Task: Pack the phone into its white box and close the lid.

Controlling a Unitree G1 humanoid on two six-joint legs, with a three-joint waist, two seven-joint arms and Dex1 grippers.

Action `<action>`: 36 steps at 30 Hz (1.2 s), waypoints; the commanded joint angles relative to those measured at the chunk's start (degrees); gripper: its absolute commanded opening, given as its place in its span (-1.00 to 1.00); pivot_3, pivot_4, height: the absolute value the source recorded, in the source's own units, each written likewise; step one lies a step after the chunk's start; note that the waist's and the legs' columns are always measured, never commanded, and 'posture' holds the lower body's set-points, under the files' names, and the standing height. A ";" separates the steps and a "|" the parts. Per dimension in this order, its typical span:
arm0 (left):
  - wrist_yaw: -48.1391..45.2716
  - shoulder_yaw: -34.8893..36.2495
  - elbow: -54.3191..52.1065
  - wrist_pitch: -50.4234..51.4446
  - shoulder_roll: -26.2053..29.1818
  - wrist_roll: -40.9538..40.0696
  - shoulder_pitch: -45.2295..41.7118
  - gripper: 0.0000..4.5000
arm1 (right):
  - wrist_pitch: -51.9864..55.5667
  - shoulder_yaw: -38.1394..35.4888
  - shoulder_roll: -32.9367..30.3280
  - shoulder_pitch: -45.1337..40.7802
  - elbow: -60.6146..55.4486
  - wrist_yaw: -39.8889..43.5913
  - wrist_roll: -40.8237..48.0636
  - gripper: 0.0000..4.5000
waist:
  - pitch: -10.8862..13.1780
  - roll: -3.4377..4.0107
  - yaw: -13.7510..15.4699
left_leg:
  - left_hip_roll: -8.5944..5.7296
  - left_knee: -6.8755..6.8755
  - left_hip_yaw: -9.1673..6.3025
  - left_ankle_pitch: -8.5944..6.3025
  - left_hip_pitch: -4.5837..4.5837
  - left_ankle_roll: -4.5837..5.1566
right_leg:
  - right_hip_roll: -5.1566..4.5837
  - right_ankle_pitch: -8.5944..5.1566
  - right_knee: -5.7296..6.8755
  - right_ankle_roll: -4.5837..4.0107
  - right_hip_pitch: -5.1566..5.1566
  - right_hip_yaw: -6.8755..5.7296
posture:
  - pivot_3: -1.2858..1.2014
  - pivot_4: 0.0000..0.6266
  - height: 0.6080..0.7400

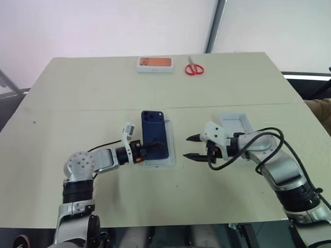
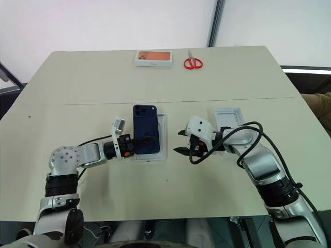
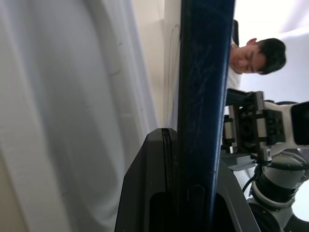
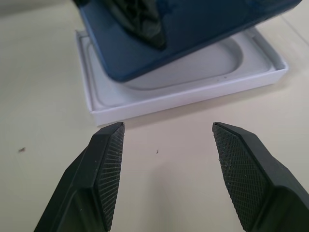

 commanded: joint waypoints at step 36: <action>-5.95 -1.25 -4.91 8.11 5.58 -0.39 -6.14 0.85 | -6.83 3.85 4.03 -3.01 4.22 -3.35 -3.84 0.36 | -0.01 0.02 0.03 | -0.01 0.04 -0.03 0.08 0.02 -0.14 | 0.01 0.00 0.01 0.00 0.04 -0.02 | 0.03 -0.52 1.00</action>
